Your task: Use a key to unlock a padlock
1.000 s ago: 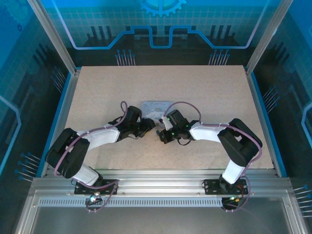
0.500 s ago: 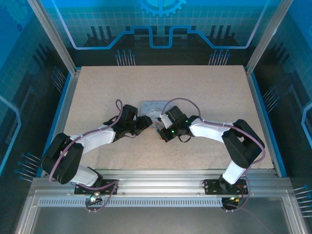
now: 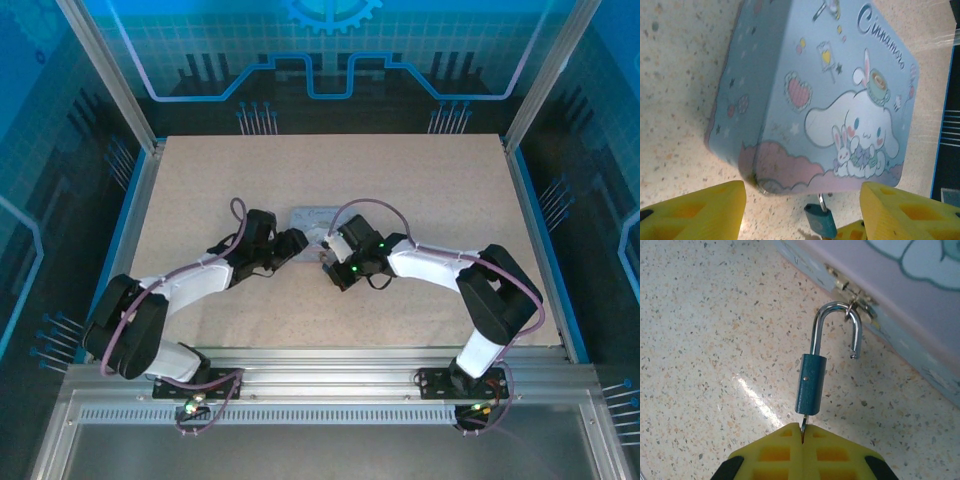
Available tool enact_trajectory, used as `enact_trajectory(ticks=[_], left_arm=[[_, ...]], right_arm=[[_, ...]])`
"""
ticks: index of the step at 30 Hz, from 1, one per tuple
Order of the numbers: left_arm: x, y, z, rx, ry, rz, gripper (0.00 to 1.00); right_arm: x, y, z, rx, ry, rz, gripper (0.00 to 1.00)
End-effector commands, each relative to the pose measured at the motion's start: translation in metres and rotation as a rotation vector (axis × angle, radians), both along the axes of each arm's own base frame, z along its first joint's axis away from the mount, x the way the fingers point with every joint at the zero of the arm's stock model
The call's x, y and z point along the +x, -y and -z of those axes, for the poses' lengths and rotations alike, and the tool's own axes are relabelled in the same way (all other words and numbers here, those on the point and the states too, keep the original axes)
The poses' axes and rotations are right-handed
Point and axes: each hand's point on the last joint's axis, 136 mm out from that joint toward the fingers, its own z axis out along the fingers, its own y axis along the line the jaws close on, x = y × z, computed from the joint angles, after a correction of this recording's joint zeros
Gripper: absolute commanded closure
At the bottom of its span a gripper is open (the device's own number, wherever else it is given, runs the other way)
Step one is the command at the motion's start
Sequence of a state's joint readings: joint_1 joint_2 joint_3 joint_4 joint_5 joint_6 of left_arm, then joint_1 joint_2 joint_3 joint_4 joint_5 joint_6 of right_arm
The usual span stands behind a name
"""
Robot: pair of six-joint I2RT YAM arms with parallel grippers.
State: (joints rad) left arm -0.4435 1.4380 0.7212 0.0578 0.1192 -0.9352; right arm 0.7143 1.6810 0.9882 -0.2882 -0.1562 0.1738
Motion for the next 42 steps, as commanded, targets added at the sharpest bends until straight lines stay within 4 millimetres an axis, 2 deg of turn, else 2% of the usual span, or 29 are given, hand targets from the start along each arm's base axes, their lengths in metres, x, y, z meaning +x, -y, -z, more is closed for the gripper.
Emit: enact_trajectory(ticks=[1, 10, 13, 18, 26, 31, 35, 42], left_arm=[[0.021, -0.003, -0.011, 0.015, 0.064, -0.015, 0.37], [0.040, -0.005, -0.014, -0.010, 0.089, -0.030, 0.36], [0.041, -0.007, -0.016, -0.023, 0.090, -0.032, 0.36], [0.025, -0.012, -0.018, -0.031, 0.087, -0.029, 0.33], [-0.024, -0.015, -0.006, -0.088, -0.004, 0.015, 0.30], [-0.047, -0.021, 0.002, -0.109, -0.037, 0.016, 0.30], [-0.055, -0.024, 0.003, -0.099, -0.039, 0.018, 0.29], [-0.055, -0.023, 0.004, -0.106, -0.045, 0.022, 0.29]], right_arm=[[0.003, -0.004, -0.005, -0.034, 0.035, -0.047, 1.00], [0.010, -0.004, -0.006, -0.086, 0.065, -0.101, 1.00], [0.013, -0.003, -0.006, -0.116, 0.076, -0.124, 1.00], [0.016, 0.002, -0.008, -0.168, 0.103, -0.154, 1.00], [0.017, 0.008, -0.009, -0.222, 0.161, -0.199, 1.00], [0.020, 0.012, -0.001, -0.281, 0.191, -0.234, 1.00], [0.022, 0.013, 0.005, -0.340, 0.255, -0.288, 1.00], [0.023, 0.008, 0.007, -0.357, 0.296, -0.348, 1.00]])
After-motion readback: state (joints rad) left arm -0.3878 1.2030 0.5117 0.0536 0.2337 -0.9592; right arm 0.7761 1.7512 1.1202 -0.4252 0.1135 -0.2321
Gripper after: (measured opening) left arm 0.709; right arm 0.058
